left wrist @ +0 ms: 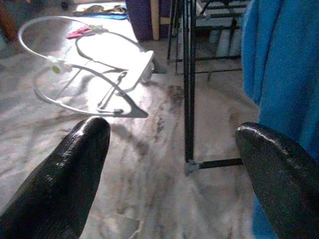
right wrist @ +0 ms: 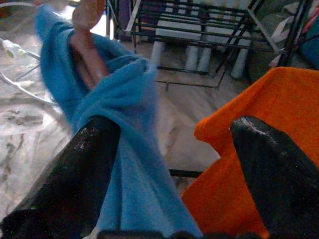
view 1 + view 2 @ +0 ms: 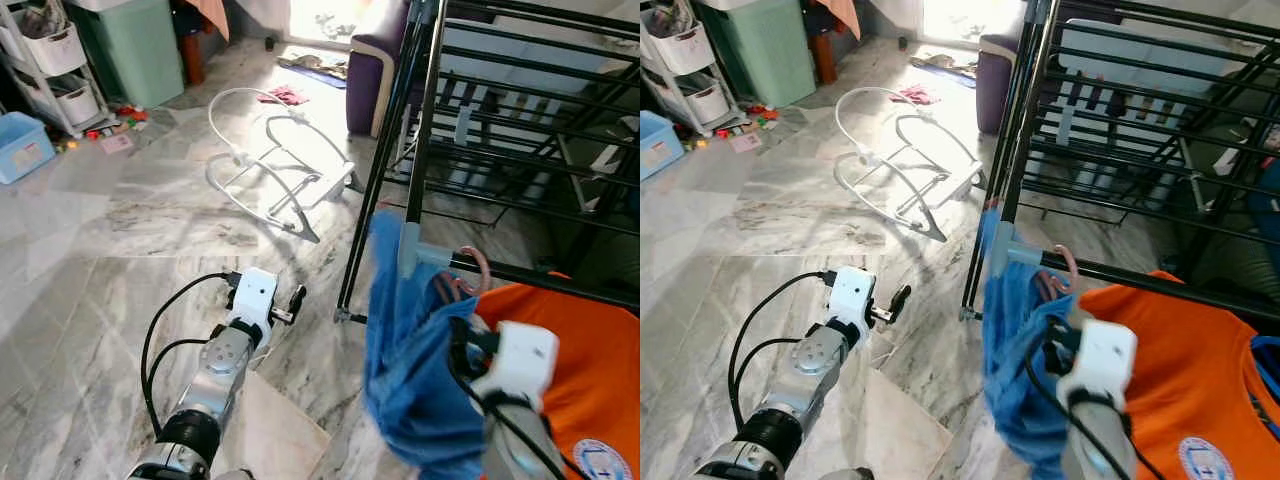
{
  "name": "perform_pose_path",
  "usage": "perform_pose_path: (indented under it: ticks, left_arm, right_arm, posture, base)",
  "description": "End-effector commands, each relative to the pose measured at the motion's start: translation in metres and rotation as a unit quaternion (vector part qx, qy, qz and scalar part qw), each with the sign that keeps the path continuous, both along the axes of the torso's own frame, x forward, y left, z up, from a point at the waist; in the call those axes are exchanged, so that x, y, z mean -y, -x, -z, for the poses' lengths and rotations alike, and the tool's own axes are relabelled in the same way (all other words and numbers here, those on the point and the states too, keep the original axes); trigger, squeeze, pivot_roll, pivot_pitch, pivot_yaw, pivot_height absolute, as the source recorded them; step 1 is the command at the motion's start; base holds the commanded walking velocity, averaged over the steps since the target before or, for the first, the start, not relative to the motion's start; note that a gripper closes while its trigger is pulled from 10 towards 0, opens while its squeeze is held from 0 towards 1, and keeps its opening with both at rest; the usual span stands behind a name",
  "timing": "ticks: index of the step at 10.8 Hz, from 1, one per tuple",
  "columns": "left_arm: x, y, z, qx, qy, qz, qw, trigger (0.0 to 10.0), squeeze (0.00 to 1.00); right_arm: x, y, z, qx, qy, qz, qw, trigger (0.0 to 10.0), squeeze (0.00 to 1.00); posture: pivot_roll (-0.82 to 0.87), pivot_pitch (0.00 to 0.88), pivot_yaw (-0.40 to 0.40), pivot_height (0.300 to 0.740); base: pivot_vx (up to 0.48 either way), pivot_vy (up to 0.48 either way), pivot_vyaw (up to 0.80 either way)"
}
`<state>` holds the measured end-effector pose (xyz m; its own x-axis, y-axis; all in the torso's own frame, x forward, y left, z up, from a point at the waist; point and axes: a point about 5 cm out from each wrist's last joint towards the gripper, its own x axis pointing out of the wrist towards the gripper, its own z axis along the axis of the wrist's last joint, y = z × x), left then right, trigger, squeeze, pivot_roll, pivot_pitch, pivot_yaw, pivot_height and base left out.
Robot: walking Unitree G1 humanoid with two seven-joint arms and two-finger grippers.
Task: Hang hanger
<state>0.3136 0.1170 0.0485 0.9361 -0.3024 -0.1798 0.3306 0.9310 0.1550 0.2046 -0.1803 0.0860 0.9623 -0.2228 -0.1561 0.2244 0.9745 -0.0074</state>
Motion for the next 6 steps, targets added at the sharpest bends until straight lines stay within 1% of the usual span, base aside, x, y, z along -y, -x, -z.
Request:
perform_pose_path:
  ticks: [1,2,3,4,5,6]
  left_arm:
    - [-0.001,0.001,0.001,-0.001,-0.018,-0.003,1.000,10.0,0.00]
    - [-0.004,0.001,-0.005,0.021,-0.028,0.001,0.999,10.0,0.00]
    - [-0.007,0.002,-0.006,0.026,-0.029,0.004,0.999,10.0,0.00]
    - [-0.016,0.006,-0.005,0.027,-0.033,0.003,0.999,10.0,0.00]
    - [-0.033,0.011,-0.010,0.043,-0.052,-0.006,0.998,10.0,0.00]
    - [-0.040,0.013,-0.014,0.050,-0.063,-0.007,0.997,10.0,0.00]
  right_arm:
    - [0.003,0.004,-0.007,0.017,0.023,-0.001,1.000,10.0,1.00]
    - [0.004,0.012,-0.006,0.017,0.041,-0.001,0.999,10.0,1.00]
    - [0.006,0.014,-0.006,0.018,0.041,0.004,0.999,10.0,1.00]
    - [0.009,0.020,-0.007,0.022,0.048,0.011,0.999,10.0,1.00]
    - [0.010,0.025,-0.005,0.021,0.067,0.006,0.998,10.0,1.00]
    - [0.011,0.025,-0.005,0.021,0.071,0.004,0.997,10.0,1.00]
  posture:
    - [0.08,0.117,-0.066,0.740]
    - [0.08,0.114,-0.065,0.740]
    - [0.08,0.114,-0.065,0.740]
    - [0.08,0.112,-0.074,0.740]
    - [0.08,0.110,-0.084,0.740]
    - [0.09,0.108,-0.089,0.740]
  base:
    - [0.000,0.000,0.00]
    - [0.000,0.000,0.00]
    - [0.000,0.000,0.00]
    - [0.000,0.000,0.00]
    - [0.000,0.000,0.00]
    - [0.000,0.000,0.00]
